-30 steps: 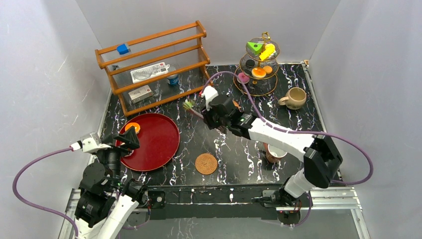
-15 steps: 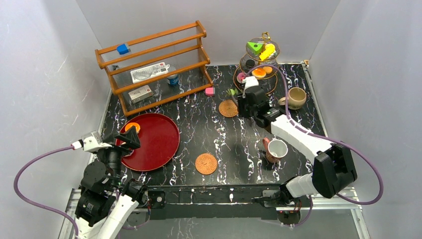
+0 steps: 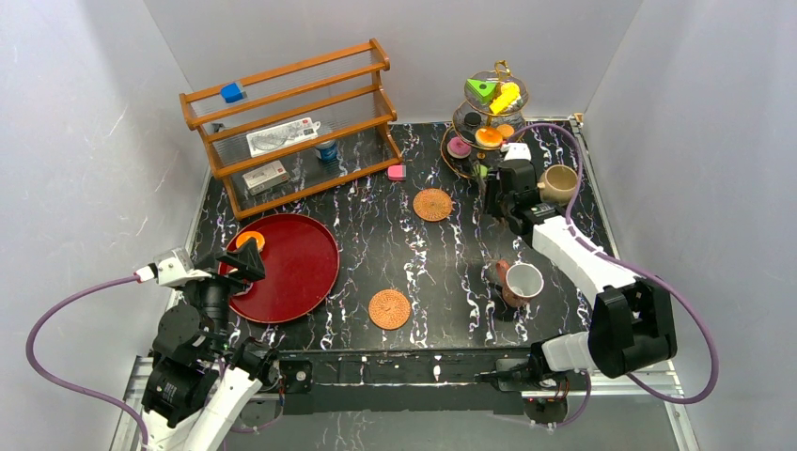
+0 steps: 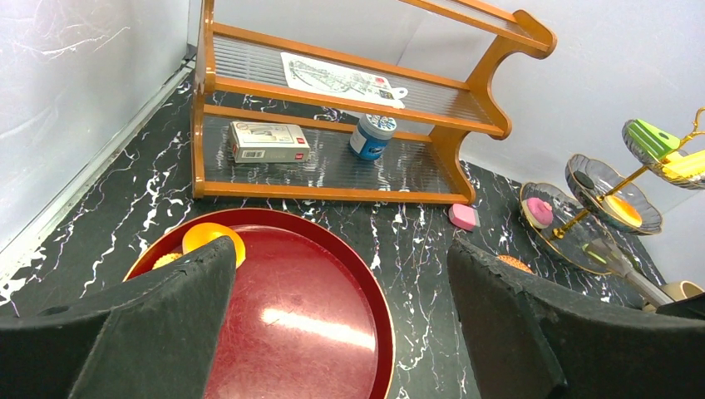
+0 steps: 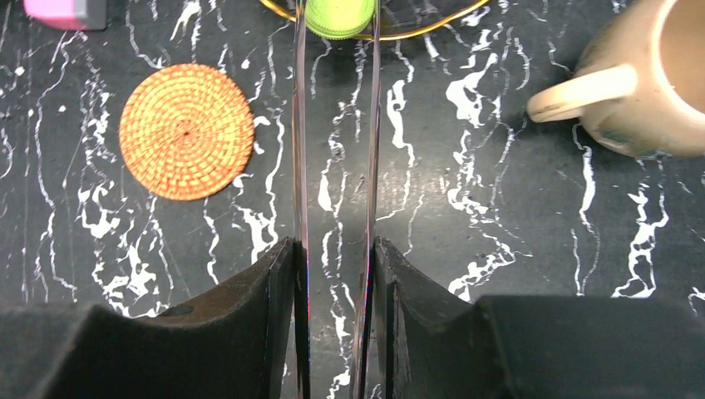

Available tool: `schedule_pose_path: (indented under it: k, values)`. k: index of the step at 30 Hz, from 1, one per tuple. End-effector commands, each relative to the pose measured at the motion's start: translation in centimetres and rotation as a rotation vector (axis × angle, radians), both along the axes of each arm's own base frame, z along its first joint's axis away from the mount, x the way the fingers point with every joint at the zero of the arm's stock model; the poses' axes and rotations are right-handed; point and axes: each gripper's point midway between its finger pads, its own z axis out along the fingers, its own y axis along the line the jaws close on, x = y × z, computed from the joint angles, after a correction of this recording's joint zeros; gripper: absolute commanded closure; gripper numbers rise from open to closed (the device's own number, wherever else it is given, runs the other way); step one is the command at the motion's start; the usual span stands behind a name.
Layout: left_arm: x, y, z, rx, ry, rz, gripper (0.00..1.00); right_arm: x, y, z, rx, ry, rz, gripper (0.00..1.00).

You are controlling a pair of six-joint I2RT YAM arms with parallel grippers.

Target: Serve the afternoon tea

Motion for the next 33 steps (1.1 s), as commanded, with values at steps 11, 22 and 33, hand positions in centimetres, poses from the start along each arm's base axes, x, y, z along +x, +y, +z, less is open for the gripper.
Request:
schedule_pose_path:
  k: [11, 22, 33]
  values:
    - [0.2, 0.3, 0.0, -0.007, -0.001, 0.024, 0.05, 4.0, -3.7, 1.0, 0.074, -0.087, -0.138, 0.57]
    - [0.1, 0.4, 0.0, -0.009, 0.003, 0.029, 0.05, 6.5, -5.5, -0.3, 0.11, -0.124, -0.165, 0.57]
    - [0.4, 0.0, 0.0, -0.001, 0.008, 0.012, 0.05, 10.0, -5.3, -1.4, 0.127, -0.165, -0.129, 0.56]
